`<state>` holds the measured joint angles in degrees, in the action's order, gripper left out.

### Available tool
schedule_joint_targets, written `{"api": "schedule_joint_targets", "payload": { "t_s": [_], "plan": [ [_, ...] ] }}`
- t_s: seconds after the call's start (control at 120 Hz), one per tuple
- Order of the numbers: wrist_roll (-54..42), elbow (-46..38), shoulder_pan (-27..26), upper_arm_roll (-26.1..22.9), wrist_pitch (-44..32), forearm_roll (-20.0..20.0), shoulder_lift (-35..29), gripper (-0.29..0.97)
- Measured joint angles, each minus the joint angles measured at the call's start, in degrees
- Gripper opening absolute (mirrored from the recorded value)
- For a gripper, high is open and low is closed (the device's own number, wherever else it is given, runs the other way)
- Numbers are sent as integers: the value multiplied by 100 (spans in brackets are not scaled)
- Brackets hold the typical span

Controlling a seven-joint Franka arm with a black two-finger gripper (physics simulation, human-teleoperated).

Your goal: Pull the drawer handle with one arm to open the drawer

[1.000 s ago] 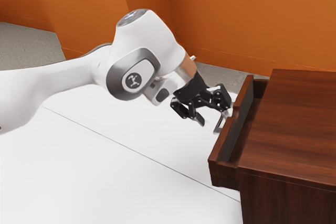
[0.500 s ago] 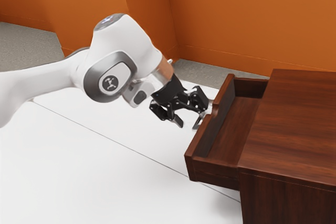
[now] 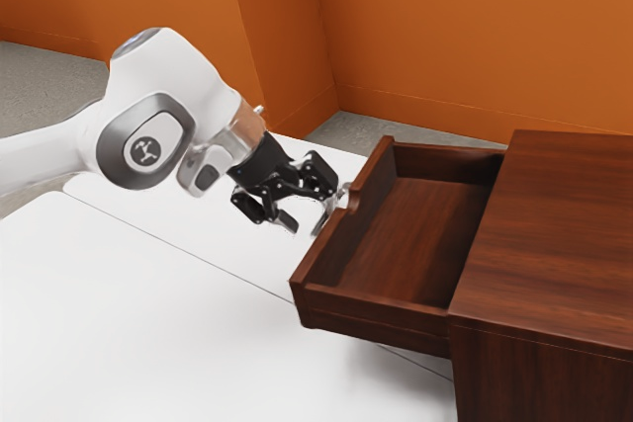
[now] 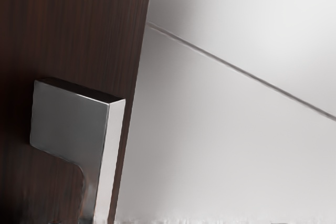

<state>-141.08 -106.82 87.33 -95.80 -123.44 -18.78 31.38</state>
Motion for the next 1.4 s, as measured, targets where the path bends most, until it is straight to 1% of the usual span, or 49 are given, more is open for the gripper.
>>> {"api": "schedule_joint_targets", "payload": {
  "t_s": [0.017,0.225,0.267,0.3,0.333,0.467,0.558,0.633,0.708,0.767,0.85,0.942,1.117,1.133,1.167,1.183,1.2,1.267,1.292,1.333,1.375,1.4],
  "plan": [
    [1,2,58,-96,3,0,5,49],
    [27,28,1150,-1572,109,7,-32,60],
    [93,189,1277,-1767,187,11,-206,62],
    [205,434,1326,-1843,273,25,-488,63],
    [371,707,1357,-1849,395,40,-678,63],
    [1542,1412,1459,-1406,1248,63,-1001,65],
    [2498,2011,1524,-1294,1933,78,-1660,66],
    [3228,2318,1570,-1258,2395,136,-2136,67],
    [3949,2632,1467,-1046,2872,289,-2600,67],
    [4451,2889,1450,-968,3293,443,-2915,67],
    [5073,3068,1225,-964,3785,601,-2974,68],
    [5664,3188,1085,-943,4138,737,-2968,68],
    [6564,3283,1376,-983,4514,947,-2942,68],
    [6637,3285,1305,-874,4540,955,-2955,68],
    [6774,3290,957,-477,4585,969,-2971,68],
    [6840,3292,707,-211,4605,974,-2976,68],
    [6903,3296,313,193,4624,979,-2981,68],
    [7131,3410,-1661,2235,4693,1009,-3040,68],
    [7206,3440,-2496,3099,4714,1019,-3067,68],
    [7323,3467,-3756,4397,4743,1035,-3103,68],
    [7431,3480,-5221,5890,4766,1096,-3129,68],
    [7492,3484,-5883,6559,4777,1140,-3137,68]
  ]
}}
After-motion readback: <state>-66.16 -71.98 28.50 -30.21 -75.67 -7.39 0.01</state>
